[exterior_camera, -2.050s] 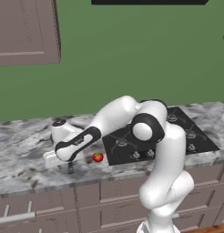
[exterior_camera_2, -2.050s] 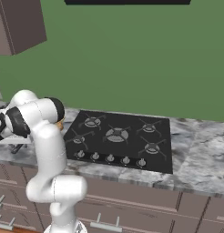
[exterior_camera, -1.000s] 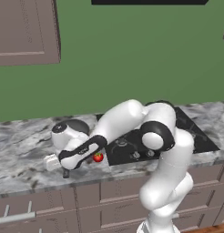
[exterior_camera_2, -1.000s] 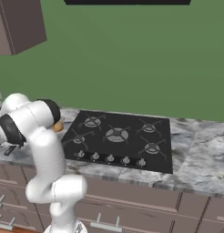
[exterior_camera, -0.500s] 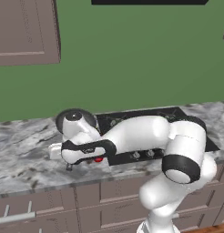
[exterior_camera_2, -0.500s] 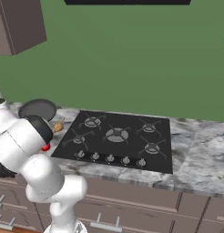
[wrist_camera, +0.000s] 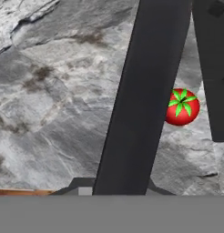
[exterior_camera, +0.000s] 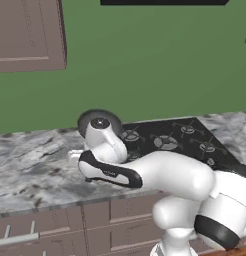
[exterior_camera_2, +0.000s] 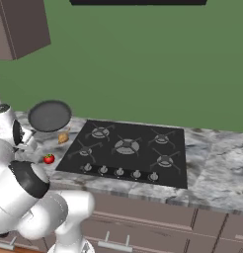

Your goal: Place the pan on the front left burner on the stove. Then place the tomato and the onion in the pan and turn on the front left burner.

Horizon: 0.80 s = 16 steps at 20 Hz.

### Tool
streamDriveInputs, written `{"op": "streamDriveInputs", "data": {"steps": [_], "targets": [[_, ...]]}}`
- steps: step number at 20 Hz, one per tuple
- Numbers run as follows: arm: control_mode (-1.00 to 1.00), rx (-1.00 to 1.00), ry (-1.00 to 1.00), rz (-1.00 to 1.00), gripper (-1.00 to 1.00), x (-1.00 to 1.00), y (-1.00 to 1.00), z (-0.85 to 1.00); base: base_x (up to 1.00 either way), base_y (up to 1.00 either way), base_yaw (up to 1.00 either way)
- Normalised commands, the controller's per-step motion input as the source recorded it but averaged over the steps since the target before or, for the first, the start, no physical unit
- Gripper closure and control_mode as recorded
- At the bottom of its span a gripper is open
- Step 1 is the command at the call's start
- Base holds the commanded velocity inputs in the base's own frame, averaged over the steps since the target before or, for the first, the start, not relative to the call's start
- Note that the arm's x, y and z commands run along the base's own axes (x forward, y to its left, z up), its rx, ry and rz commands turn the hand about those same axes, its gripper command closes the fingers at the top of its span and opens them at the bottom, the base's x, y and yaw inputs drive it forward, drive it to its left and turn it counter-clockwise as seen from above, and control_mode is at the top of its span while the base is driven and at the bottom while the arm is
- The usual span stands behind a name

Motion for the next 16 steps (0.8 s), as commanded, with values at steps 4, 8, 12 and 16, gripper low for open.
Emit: {"op": "streamDriveInputs", "data": {"steps": [4,8,12,16], "targets": [[-1.00,0.00,-0.06,0.00,1.00,0.00,-0.49,0.48,0.00,0.00,0.00],[-1.00,0.00,-0.02,0.00,1.00,-0.06,-0.64,0.46,0.00,0.00,0.00],[-1.00,-0.01,0.00,0.01,1.00,-0.12,-0.70,0.40,0.00,0.00,0.00],[-1.00,-0.03,0.00,0.11,1.00,-0.11,-0.64,0.33,0.00,0.00,0.00]]}}
